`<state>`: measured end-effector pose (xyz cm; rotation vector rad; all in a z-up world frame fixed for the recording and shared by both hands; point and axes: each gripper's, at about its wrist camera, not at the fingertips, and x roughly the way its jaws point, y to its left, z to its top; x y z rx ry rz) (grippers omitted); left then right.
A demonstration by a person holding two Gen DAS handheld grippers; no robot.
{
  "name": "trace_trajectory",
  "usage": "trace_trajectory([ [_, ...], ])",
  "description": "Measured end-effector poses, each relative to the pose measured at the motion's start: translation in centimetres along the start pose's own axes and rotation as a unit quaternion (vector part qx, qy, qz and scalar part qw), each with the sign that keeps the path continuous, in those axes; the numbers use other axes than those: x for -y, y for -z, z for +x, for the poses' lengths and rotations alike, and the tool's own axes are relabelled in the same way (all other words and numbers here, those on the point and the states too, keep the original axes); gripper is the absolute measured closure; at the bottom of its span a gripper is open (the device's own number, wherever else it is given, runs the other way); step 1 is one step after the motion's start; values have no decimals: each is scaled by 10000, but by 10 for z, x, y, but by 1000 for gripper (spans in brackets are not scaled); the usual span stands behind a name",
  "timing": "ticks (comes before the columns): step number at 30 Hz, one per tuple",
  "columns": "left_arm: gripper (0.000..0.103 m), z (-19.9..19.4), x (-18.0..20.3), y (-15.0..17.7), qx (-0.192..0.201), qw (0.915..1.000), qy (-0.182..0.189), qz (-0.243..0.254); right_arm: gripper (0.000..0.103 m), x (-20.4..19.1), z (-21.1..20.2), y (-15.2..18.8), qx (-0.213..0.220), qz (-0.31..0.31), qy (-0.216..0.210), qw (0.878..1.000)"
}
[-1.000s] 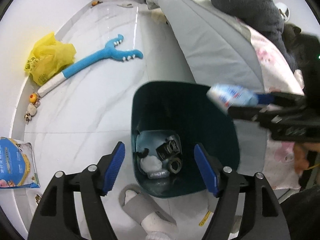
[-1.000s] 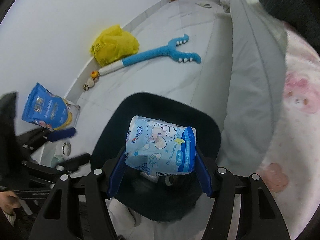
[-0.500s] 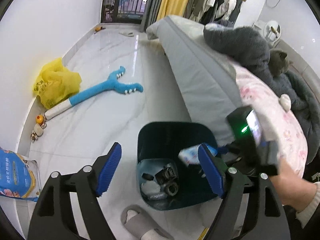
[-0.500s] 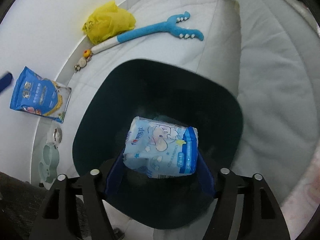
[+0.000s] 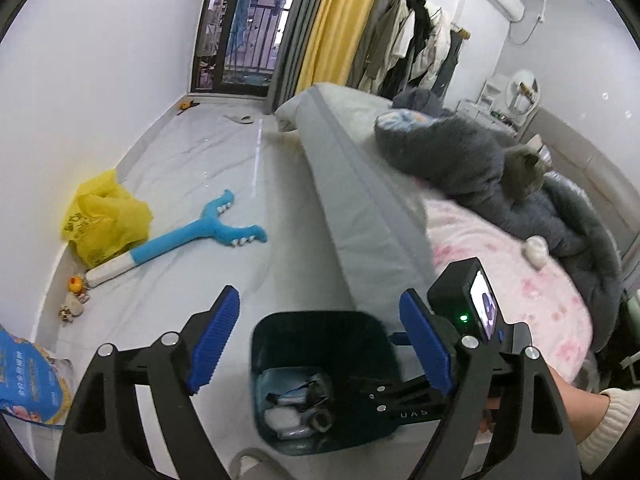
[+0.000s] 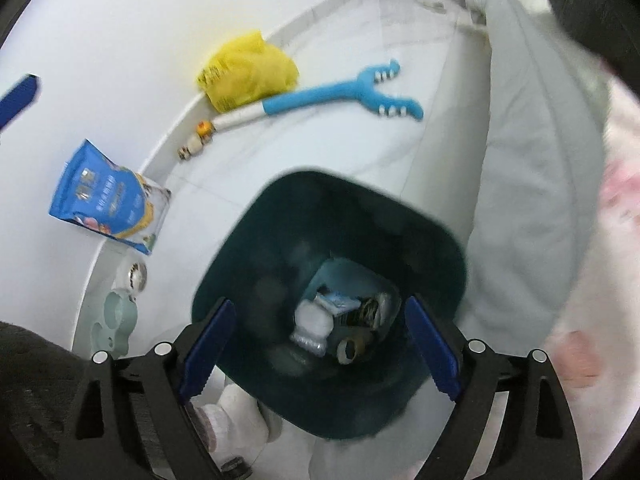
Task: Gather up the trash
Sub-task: 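Move both open tools back over the white cotton ball on the bed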
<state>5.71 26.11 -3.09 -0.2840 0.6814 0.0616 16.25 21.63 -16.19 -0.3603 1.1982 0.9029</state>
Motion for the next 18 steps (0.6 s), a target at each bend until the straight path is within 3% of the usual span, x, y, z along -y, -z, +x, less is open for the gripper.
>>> trace_trajectory([
  [9,14,1,50,-17,264,9988,380,153,14,51,-79,5,758,66,493,9959],
  [18,13,16,121,-27,273,9953,772,515,14,115,-137,35,1093,294,1180,9865],
])
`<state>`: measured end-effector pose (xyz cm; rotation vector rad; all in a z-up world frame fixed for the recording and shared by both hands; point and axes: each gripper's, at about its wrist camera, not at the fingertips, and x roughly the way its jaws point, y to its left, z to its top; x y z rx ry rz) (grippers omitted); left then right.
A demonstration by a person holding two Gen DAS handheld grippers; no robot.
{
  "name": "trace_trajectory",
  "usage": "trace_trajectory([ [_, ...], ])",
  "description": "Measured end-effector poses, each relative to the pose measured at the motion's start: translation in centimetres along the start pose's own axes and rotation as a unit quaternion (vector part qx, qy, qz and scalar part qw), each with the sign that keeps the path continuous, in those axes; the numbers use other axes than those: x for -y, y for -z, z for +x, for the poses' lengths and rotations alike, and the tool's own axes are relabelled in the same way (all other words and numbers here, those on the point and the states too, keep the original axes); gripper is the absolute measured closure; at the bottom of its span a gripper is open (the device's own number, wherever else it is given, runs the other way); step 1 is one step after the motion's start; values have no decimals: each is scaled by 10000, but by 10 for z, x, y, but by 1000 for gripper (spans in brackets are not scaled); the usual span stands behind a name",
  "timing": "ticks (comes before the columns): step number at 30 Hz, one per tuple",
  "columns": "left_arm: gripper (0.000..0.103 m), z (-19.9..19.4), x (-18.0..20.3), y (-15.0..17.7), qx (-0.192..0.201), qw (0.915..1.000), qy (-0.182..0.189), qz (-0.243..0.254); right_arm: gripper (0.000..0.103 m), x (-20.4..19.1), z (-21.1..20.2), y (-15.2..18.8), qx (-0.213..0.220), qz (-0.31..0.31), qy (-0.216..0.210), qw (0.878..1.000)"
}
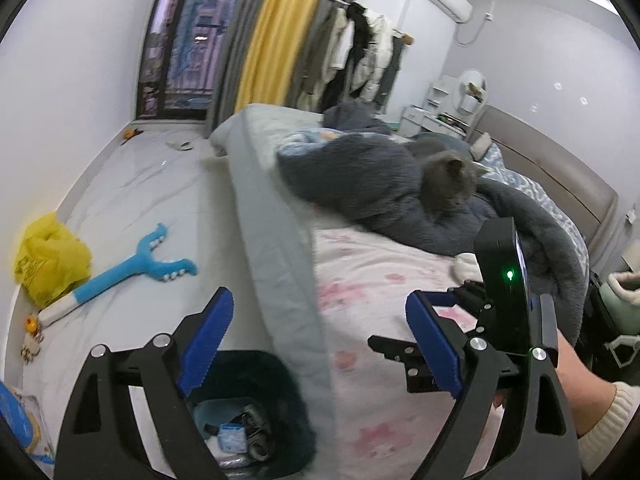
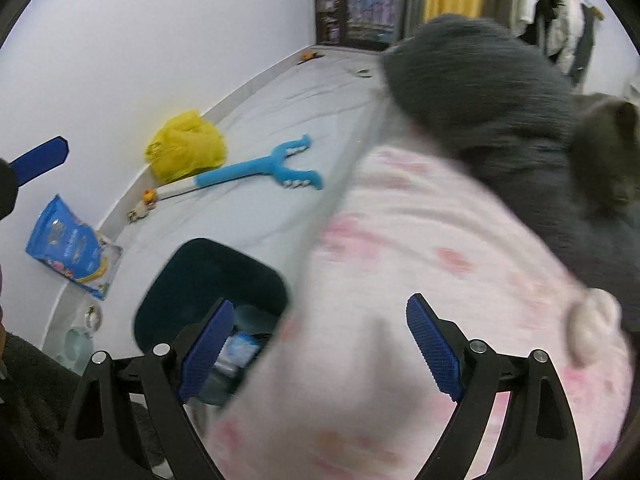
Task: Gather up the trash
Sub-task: 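Move both open tools back over the white cotton ball on the bed, then grasp the white cotton ball with the right tool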
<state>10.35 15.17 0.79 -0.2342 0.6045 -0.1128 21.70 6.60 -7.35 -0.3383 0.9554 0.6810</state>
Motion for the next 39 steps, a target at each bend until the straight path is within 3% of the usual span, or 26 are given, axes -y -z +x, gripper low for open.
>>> trace_trajectory([
  [11,13,46,66,-7,-214,9976,305,580,12,82,-23,9,145,259,607,9977],
  [18,12,76,82,-11,-367,9961,431,671,12,133,-25,10,167,273,1037,9941],
  [28,12,124,98,-17,-659,9935,536,758,12,193,-6,20,-41,587,1322,9895],
  [29,12,127,100,-17,-681,9932,547,774,14,197,-6,21,-50,618,1349,9889],
  [32,12,136,105,-15,-750,9919,564,851,30,215,-8,26,-57,854,1330,9874],
  [35,12,144,112,-13,-834,9908,649,841,36,231,-12,30,51,1194,1122,9865],
  [39,12,151,125,-6,-941,9882,740,956,37,229,-17,29,169,1057,1156,9875],
])
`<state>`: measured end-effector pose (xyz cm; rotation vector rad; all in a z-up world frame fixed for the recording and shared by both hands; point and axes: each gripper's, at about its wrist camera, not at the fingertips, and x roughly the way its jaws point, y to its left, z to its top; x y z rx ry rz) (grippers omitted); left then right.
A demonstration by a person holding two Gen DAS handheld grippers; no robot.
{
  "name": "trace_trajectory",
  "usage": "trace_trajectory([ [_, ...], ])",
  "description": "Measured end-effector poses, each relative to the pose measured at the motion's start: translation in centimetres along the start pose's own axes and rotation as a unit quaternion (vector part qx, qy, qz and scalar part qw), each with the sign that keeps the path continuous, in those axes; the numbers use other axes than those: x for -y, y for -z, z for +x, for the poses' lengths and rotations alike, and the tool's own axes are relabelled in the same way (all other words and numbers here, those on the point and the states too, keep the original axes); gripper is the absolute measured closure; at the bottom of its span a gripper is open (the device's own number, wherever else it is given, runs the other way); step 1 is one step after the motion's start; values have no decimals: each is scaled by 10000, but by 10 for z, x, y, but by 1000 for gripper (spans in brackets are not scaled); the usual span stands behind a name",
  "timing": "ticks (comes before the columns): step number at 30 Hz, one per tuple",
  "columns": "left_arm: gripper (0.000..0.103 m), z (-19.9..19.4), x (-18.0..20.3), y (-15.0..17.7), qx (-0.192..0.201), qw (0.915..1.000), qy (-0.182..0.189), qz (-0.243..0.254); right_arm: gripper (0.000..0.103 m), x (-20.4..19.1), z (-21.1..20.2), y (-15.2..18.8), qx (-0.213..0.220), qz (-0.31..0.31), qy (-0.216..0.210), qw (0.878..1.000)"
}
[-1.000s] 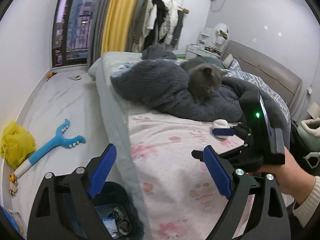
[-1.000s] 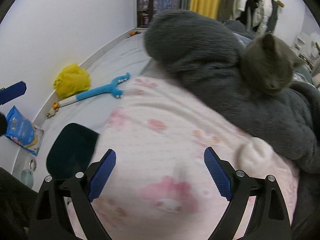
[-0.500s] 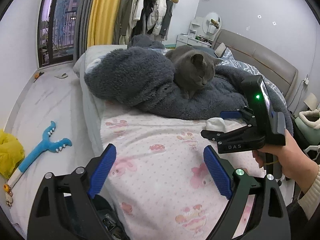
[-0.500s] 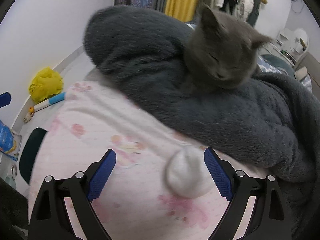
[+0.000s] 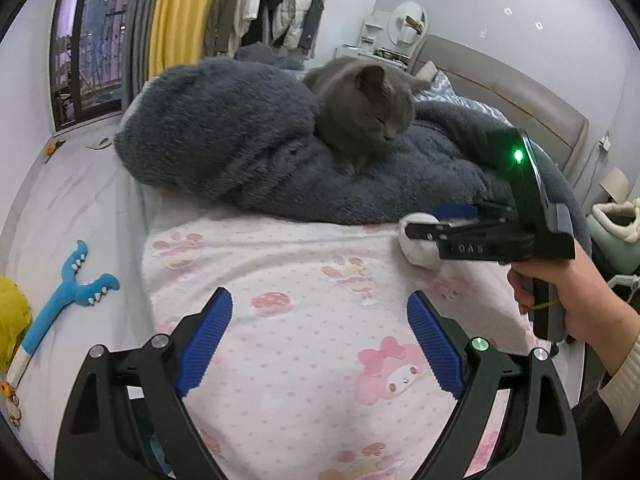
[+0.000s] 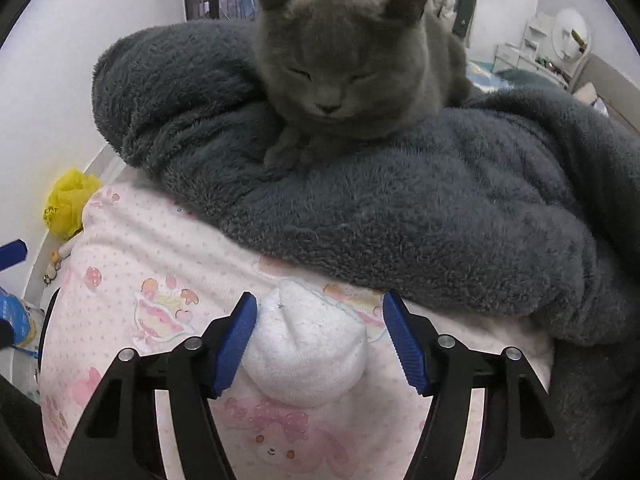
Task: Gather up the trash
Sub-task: 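Grasp the white cotton ball with the right tool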
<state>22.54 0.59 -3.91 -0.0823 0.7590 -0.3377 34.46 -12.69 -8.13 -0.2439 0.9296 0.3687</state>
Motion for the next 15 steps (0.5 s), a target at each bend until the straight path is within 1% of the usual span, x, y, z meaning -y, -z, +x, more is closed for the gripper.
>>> trace_trajectory([
  [3,12,5,8,2,-59,9999,33,97,37,-6,2,-2,73,-219,57,9997],
  [4,12,7,12,3,-83,9999,51,128,38,-11,3,-4,87,-295,75,9995],
  [6,12,11,17,3,-123,9997,77,171,52,-19,6,-8,63,-448,96,9989],
  [7,12,13,20,4,-144,9996,103,197,55,-20,6,-10,39,-484,132,9987],
  [8,12,15,23,4,-162,9995,128,226,61,-19,6,-10,1,-508,162,9986],
  [9,12,16,25,4,-173,9994,148,248,69,-19,7,-10,-24,-517,168,9985],
  [10,12,18,28,4,-184,9993,176,271,73,-18,8,-10,-64,-508,173,9985],
  [11,12,20,30,4,-195,9992,207,283,80,-12,6,-7,-89,-470,160,9987],
  [15,12,27,39,5,-226,9987,343,311,94,6,1,-1,-118,-174,-18,9998],
])
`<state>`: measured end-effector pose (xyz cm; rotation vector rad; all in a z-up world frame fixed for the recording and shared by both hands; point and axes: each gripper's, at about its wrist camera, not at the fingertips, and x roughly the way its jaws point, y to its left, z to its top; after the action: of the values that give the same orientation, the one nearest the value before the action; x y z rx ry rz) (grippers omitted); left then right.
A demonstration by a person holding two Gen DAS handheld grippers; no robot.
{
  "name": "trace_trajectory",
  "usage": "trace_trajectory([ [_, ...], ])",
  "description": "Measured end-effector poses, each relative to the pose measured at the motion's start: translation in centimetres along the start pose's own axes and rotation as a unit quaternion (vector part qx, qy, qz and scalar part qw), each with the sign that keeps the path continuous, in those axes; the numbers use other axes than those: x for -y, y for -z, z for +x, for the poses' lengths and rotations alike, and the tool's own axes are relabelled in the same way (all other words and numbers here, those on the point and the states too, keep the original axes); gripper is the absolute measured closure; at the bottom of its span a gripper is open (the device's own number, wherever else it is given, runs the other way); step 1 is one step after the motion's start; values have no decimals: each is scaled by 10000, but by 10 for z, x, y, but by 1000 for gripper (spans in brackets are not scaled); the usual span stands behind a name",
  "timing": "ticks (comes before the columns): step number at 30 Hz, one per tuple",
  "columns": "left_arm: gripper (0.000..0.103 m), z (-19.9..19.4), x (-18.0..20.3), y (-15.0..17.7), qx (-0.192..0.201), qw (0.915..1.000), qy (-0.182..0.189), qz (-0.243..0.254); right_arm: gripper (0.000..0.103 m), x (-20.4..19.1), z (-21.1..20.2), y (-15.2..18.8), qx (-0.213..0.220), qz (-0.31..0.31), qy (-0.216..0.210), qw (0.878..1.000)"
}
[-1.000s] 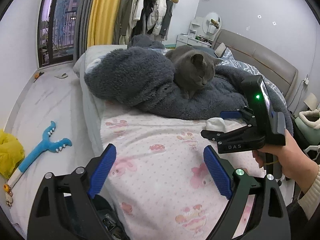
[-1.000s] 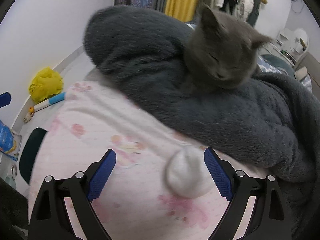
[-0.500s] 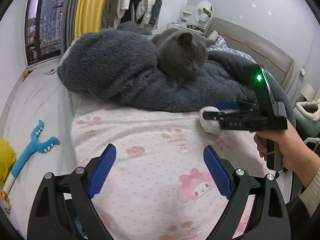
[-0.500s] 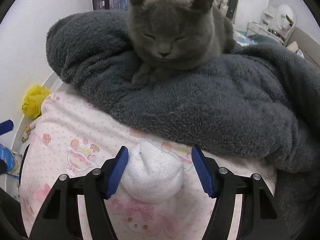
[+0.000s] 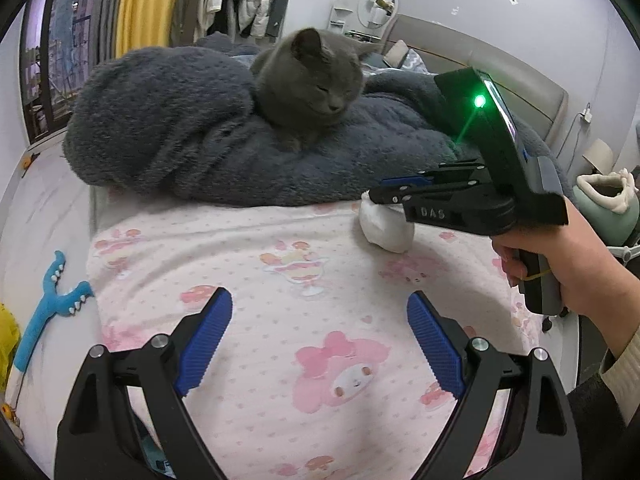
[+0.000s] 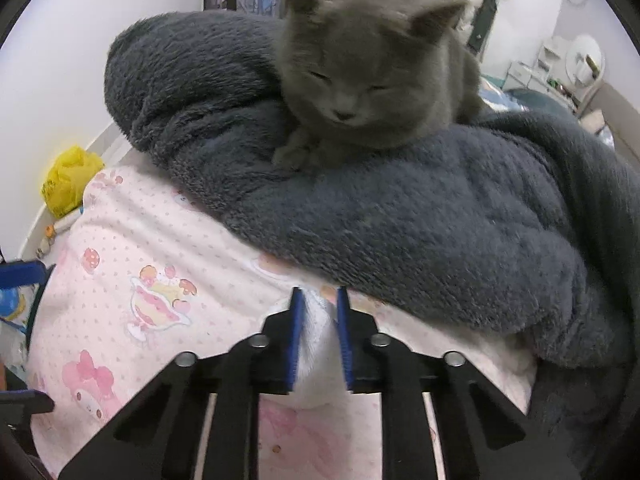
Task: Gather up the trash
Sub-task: 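Grasp the white cotton ball with the right tool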
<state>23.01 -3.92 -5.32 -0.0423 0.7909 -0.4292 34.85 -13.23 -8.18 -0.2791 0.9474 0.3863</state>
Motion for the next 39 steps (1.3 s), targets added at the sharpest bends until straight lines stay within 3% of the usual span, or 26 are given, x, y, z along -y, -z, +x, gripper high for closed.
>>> trace_trajectory([
  [10,14,28,19,-5,-101,9997,215,-5,98,54,-11,20,29,949,-401,9947],
  [16,20,52,40,-12,-129,9991,383,126,99,82,-15,37,131,1481,-786,9858],
  [20,26,75,58,-16,-189,9980,561,203,99,95,-16,46,174,1761,-1129,9777],
  [27,44,115,81,-23,-505,9969,499,352,99,105,-19,60,187,1867,-1263,9741],
  [31,47,124,82,-30,-499,9968,534,321,99,113,-16,70,175,1980,-1347,9707],
  [39,64,136,99,-37,-546,9943,795,447,99,122,-24,79,229,1993,-1494,9682],
])
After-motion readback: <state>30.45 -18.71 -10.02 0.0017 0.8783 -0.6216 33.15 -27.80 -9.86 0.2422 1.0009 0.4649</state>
